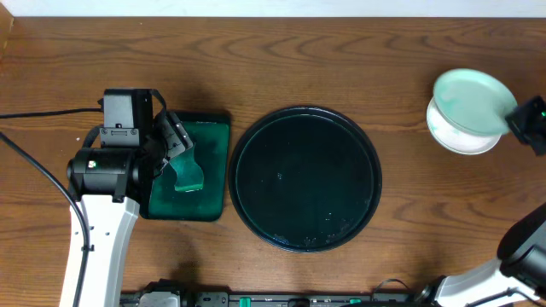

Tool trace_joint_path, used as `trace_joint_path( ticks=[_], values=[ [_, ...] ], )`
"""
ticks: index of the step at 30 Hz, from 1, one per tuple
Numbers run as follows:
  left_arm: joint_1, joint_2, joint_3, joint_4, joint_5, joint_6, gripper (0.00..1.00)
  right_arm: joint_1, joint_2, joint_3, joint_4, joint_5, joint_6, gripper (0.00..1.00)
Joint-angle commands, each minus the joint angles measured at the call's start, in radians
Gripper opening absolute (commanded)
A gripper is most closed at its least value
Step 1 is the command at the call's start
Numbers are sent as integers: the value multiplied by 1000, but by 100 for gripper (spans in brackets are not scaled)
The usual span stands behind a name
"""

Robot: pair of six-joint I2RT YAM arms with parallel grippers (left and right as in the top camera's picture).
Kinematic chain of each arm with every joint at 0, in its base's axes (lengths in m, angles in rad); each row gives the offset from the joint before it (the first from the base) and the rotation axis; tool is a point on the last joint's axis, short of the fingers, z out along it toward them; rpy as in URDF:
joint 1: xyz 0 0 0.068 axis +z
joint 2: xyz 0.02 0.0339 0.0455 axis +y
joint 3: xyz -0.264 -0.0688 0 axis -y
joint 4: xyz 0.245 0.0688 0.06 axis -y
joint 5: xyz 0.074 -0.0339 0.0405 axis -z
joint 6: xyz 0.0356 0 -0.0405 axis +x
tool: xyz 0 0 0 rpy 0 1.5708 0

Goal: Clean dirty plates on tray and stack at the side
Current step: 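Carry the pale green plate right and set it on the plate stack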

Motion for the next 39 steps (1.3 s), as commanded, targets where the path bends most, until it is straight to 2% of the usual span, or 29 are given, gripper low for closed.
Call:
trace_joint_path(
  ticks=[1,4,6,8,9,11,18,21,24,28,29,30,35,39],
  values=[
    [3,-2,19,-3,-2,-1,80,-15,60,2,-12,-10,-11,1],
    [3,-2,19,-3,-2,-1,80,-12,95,2,-10,0,-11,1],
    [3,-2,19,-3,-2,-1,80,-2,98,2,3,-23,-64,3],
    [3,-2,19,-3,-2,-1,80,9,88,3,5,-3,-76,38],
    [3,-2,19,-3,-2,-1,80,14,77,3,8,-7,-82,47],
    [3,-2,19,-3,-2,-1,80,24,42,3,10,-43,-83,54],
    [3,-2,19,-3,-2,-1,80,111,-208,3,15,-327,-207,49],
    [3,-2,19,-3,-2,-1,80,201,-333,3,4,-447,-285,48],
    [3,-2,19,-3,-2,-1,80,323,-440,3,-19,-487,-346,49],
    [3,-2,19,-3,-2,-1,80,545,-543,3,-50,-485,-423,59],
    [3,-2,19,-3,-2,-1,80,602,-558,3,-57,-483,-432,68],
    [3,-2,19,-3,-2,-1,80,650,-569,3,-61,-473,-431,99],
    [3,-2,19,-3,-2,-1,80,849,-581,3,-88,-371,-431,99],
    [3,-2,19,-3,-2,-1,80,903,-576,3,-142,-345,-451,99]
  ],
)
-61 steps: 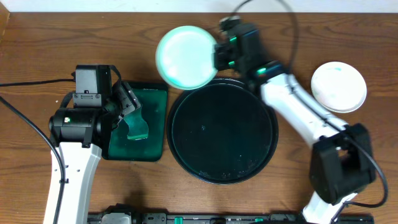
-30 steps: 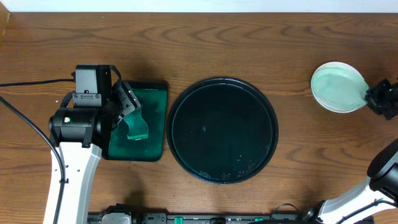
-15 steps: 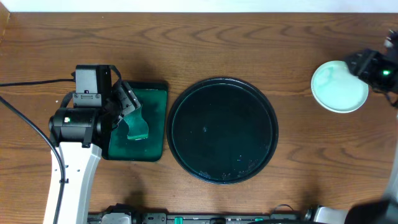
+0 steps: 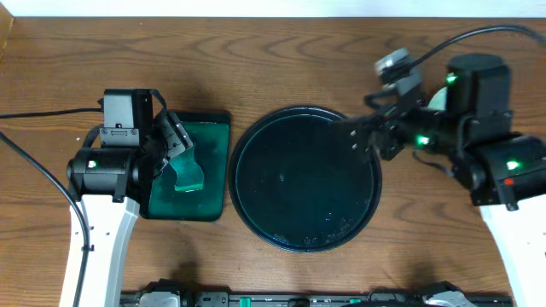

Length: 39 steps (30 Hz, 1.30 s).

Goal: Clean dirty plates on tray and stack at the side
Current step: 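Carry the pale green plate right and set it on the plate stack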

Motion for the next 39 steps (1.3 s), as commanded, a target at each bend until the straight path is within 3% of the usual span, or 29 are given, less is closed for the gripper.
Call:
trace_joint_path(
  ticks=[1,9,15,20,29,33,36,39],
  values=[
    [3,-2,19,-3,-3,-1,80,29,1,3,-23,76,-44,99],
    [3,-2,19,-3,-3,-1,81,-103,-117,3,-92,100,-141,99],
    [3,-2,19,-3,-3,-1,80,-137,-263,-71,-86,269,-258,99],
    [3,-2,19,-3,-3,-1,80,-143,-466,-376,183,331,-256,99],
    [3,-2,19,-3,-2,-1,80,-149,-907,-1084,668,336,-199,99],
    [3,-2,19,-3,-2,-1,81,-149,-1104,-1267,725,390,-66,99],
    [3,-2,19,-3,-3,-1,80,-148,-1228,-1353,723,390,-51,99],
    [3,-2,19,-3,-3,-1,80,-148,-1238,-1408,759,406,-2,99]
  ],
)
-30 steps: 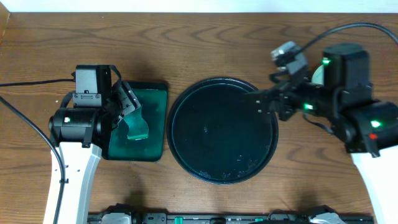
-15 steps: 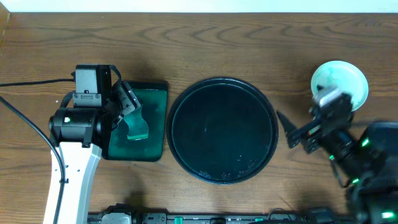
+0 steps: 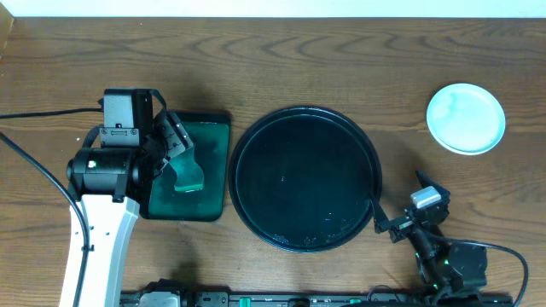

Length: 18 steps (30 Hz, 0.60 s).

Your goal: Clean dirty plates on tray and stack at the side

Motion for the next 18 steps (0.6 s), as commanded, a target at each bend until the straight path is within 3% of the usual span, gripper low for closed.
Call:
trace_joint_path(
  ticks=[1,8,18],
  values=[
    [2,-2,18,-3,-5,-1,80,-7,-16,-31,22,35,84,99],
    [2,-2,18,-3,-5,-1,80,-7,-22,-76,132,45,84,99],
    [2,-2,18,-3,-5,-1,80,-7,-22,-75,126,45,84,99]
  ],
)
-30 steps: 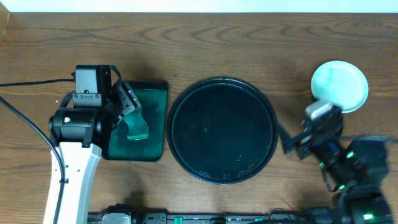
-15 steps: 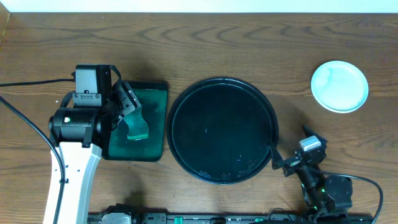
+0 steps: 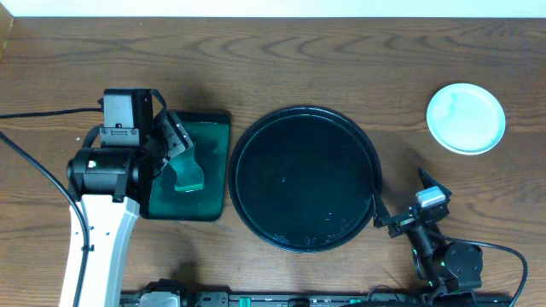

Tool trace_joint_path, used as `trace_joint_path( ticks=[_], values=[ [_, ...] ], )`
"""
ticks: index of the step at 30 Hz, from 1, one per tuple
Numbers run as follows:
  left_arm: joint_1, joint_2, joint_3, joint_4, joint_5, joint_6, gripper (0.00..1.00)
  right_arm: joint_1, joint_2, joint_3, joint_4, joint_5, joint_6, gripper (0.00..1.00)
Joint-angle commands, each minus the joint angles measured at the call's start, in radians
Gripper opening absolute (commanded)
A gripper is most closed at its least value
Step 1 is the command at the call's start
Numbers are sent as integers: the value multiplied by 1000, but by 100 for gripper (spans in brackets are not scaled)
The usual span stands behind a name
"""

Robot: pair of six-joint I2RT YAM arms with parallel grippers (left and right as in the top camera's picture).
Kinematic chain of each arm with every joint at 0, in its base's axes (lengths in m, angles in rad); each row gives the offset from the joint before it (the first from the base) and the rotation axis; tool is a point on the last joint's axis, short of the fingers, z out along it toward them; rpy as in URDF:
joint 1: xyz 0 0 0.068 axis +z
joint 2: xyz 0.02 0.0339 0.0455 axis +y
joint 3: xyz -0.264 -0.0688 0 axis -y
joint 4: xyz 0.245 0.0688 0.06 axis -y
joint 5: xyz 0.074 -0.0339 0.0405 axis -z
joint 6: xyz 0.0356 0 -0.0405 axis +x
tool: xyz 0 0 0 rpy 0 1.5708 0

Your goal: Clean dirty plates on tray and stack at the side

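A stack of pale green plates (image 3: 466, 118) sits on the table at the far right, with nothing holding it. The round dark tray (image 3: 307, 177) in the middle carries no plates, only a few specks near its front. My left gripper (image 3: 177, 147) hangs over the dark green mat (image 3: 209, 166) and is shut on a lighter green sponge (image 3: 189, 176). My right gripper (image 3: 384, 223) is low at the front right, just off the tray's rim, holding nothing I can see. Its fingers are too small to tell whether they are apart.
A black cable (image 3: 34, 183) runs across the table to the left of my left arm. Bare wooden table lies behind the tray and between the tray and the plate stack.
Almost nothing changed. My right arm settled slightly lower and to the right at the front right. The left arm, sponge, tray and plates stayed where they were.
First my right gripper was at the far right, holding a pale green plate on the stack. Then the arm stretched over the tray's right edge with nothing in it. After that it stood folded at the front right, and the stack lay alone. My left gripper kept the sponge over the mat throughout.
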Motion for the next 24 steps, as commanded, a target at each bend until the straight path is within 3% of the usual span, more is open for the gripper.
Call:
trace_joint_path(
  ticks=[1,19,24],
  values=[
    [2,-2,18,-3,-5,-1,80,-7,-7,-4,0,6,18,99],
    [0,-13,6,-3,-5,-1,81,-7,-7,-4,0,6,18,99],
    [-2,-198,-101,14,-90,2,81,-7,-7,-4,0,6,18,99]
  ],
)
